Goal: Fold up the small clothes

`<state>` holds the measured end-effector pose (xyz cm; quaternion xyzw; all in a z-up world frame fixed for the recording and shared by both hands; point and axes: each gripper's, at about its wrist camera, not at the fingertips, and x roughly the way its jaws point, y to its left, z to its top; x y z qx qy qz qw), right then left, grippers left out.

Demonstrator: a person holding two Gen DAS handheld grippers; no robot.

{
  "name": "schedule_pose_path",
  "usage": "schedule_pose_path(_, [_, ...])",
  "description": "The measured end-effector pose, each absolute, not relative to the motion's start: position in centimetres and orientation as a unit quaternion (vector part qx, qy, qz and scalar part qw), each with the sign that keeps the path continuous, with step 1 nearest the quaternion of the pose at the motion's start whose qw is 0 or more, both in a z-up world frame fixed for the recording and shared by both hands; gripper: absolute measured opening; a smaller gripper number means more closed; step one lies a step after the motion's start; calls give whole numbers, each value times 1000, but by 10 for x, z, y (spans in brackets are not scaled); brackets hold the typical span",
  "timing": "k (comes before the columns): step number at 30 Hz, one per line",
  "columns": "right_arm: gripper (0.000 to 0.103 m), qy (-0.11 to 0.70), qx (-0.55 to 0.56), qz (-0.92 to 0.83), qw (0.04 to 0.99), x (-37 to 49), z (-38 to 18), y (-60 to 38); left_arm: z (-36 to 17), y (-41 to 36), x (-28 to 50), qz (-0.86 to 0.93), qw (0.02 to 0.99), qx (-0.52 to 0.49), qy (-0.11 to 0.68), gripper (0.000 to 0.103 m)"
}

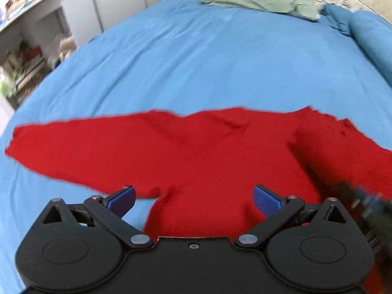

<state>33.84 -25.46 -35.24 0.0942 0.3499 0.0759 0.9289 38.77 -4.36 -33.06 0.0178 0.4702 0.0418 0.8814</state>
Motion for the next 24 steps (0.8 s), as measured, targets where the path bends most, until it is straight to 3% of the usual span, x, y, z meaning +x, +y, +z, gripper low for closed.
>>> schedule_pose_path(4, [21, 352, 45, 85, 931, 324, -367, -236, -339, -33, 386, 27, 881, -4, 473, 103])
schedule_pose_path(7, [33, 340, 1, 92, 936, 316, -367, -225, -343, -20, 390, 6, 882, -18, 471, 103])
schedule_pose_path(9, [71, 342, -31, 109, 933, 314, -373, -221, -341, -21, 390, -7, 881, -26, 472, 103])
schedule_pose_path(10, [77, 342, -44, 115, 932, 306, -375, -213, -340, -20, 391, -16, 880, -29, 474, 103])
schedule_pose_path(14, [80, 342, -79, 123, 928, 302, -368, -207, -340, -24, 389, -55, 871, -33, 487, 103])
schedule_pose_path(19, [82, 360, -29, 89, 928, 280, -352, -242, -344, -46, 384, -114, 858, -59, 497, 101])
schedule_pose_path(24, [84, 369, 13, 50, 928, 263, -343, -282, -355, -73, 391, -136, 851, -87, 499, 85])
